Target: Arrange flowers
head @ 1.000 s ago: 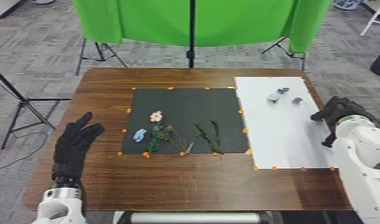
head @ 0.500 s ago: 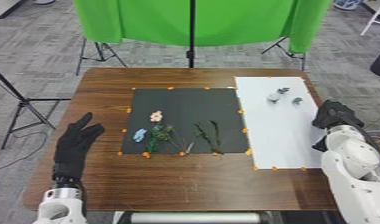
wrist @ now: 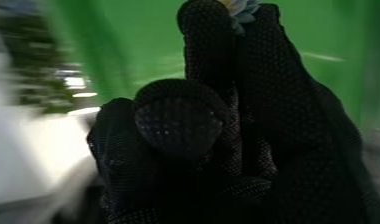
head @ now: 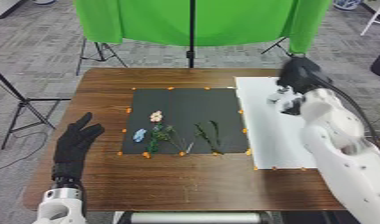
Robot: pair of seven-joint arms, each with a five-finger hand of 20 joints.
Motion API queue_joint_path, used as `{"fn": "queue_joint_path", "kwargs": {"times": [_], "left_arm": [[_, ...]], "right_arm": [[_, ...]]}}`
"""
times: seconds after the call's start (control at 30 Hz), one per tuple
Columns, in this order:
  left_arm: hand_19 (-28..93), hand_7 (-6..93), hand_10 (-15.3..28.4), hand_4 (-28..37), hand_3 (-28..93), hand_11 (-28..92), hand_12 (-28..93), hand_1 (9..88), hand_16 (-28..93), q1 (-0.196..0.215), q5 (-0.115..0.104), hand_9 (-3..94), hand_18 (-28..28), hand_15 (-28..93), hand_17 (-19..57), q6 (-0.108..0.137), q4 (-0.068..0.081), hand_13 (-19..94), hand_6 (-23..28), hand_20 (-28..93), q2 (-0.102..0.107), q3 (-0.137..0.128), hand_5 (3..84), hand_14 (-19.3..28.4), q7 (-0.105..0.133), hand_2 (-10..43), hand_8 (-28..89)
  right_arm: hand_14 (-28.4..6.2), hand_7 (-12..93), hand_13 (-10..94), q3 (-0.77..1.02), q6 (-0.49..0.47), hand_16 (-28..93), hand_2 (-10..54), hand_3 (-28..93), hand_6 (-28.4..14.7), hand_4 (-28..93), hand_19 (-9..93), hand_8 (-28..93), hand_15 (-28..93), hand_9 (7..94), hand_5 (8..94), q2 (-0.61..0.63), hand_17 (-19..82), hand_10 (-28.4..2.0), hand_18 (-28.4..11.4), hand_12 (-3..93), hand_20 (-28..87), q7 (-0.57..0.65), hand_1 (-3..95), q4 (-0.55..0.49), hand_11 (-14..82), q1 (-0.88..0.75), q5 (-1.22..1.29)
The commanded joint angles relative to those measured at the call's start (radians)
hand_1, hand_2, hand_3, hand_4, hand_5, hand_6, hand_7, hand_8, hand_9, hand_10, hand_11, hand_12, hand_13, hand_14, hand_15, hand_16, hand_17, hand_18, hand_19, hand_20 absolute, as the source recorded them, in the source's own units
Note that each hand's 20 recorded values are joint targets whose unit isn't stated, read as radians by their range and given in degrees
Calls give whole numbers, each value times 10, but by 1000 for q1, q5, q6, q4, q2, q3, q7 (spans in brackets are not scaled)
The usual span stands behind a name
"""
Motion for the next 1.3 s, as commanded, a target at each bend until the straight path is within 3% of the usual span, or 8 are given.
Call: {"fn": "queue_joint_path", "kwargs": {"times": [0.03,0.27,0.5,0.77,0.83,1.3], "left_arm": [[101,90,138,-283,641,211,169,181,68,7,2,468,141,206,56,10,1,380,37,259,-7,4,430,163,-4,30,-42],[103,88,139,-283,641,211,169,165,68,8,-2,468,141,207,56,7,1,381,37,260,-3,7,429,164,-7,35,-41],[102,90,139,-283,650,211,169,157,68,-1,1,469,142,208,56,-5,9,381,36,260,4,8,428,164,-12,33,-40],[102,90,138,-283,650,210,170,159,68,-13,2,468,142,207,55,-15,16,380,36,260,8,16,429,164,-21,30,-41],[102,91,138,-283,651,210,169,159,68,-33,5,469,142,207,55,-7,24,380,36,259,9,20,429,164,-34,30,-41],[102,91,139,-283,648,209,170,161,68,-13,2,469,143,206,55,-15,16,380,36,259,5,15,429,164,-20,31,-40]], "right_arm": [[-8,210,916,-358,-126,347,-95,447,-1,-123,932,138,558,916,797,-168,631,-78,-89,409,529,-186,696,11,86,268,4],[-6,212,915,-516,-262,350,-95,454,0,-125,932,138,560,915,795,-230,631,-77,-90,412,535,-261,687,21,86,286,-57],[-6,226,912,-566,-320,349,-95,466,8,-134,932,134,565,912,786,-222,630,-76,-90,415,535,-274,679,20,87,266,-83],[-8,239,901,-561,-304,348,-95,485,13,-140,932,129,574,897,767,-263,623,-76,-90,429,539,-289,655,69,89,248,-130],[-8,239,899,-543,-302,348,-95,485,15,-142,932,125,575,893,764,-290,621,-75,-90,429,539,-321,652,101,88,247,-157],[-10,209,890,-555,-304,342,-95,504,31,-152,932,93,582,869,727,-308,613,-78,-97,419,549,-327,595,116,95,234,-205]]}}
